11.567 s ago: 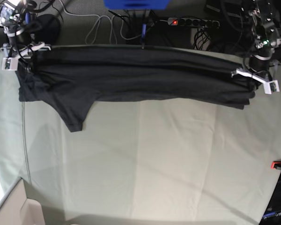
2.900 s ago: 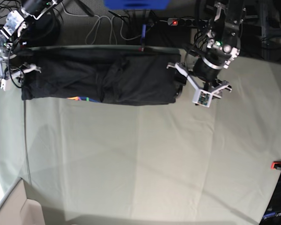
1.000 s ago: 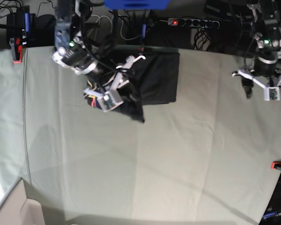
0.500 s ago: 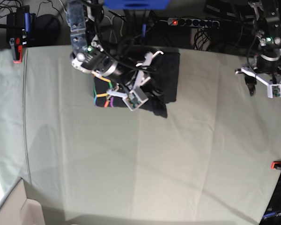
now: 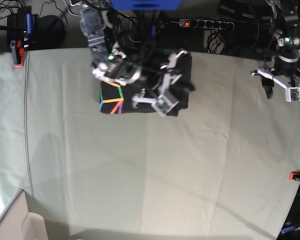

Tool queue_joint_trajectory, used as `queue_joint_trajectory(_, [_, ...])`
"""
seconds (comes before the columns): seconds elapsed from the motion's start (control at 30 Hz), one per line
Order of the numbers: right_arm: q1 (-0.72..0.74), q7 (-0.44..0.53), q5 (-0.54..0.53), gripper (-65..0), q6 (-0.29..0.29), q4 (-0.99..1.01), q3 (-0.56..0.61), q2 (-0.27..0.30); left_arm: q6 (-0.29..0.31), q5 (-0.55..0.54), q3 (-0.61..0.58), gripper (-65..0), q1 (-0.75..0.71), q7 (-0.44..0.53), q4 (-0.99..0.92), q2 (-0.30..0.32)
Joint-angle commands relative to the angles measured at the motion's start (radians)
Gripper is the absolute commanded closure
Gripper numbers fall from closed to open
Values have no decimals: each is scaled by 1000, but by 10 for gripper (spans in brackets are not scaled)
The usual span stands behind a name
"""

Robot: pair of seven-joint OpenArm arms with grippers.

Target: Layout the t-shirt on the table in an organized manner, then fold the t-shirt properly

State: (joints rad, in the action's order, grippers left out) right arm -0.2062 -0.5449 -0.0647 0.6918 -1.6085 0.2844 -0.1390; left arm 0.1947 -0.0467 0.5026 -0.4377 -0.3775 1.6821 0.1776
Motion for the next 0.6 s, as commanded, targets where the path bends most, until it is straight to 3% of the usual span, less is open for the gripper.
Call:
queue_joint_trajectory(0.0, [3,24,-20,-291,6,-19,8,-9,-4,-2,6,-371,-3,24,20,12])
queue_joint_trajectory(0.13, [11,24,-24,-325,6,-28,-29,-9,-4,-8,6,-372,-3,24,20,12])
queue_joint_trajectory(0.3, [7,24,-28,-325,6,-154,-227,19,-4,-23,-3,-375,-16,24,69,-6])
queue_joint_trajectory(0.47, [9,24,-22,-327,6,-244,-422,26,-4,-170,-94,-375,-19,12,149,-68])
queue_joint_trajectory(0.57, [9,24,-27,-327,6,-261,-505,40,-4,-249,-204,-383,-16,-81,157,-76])
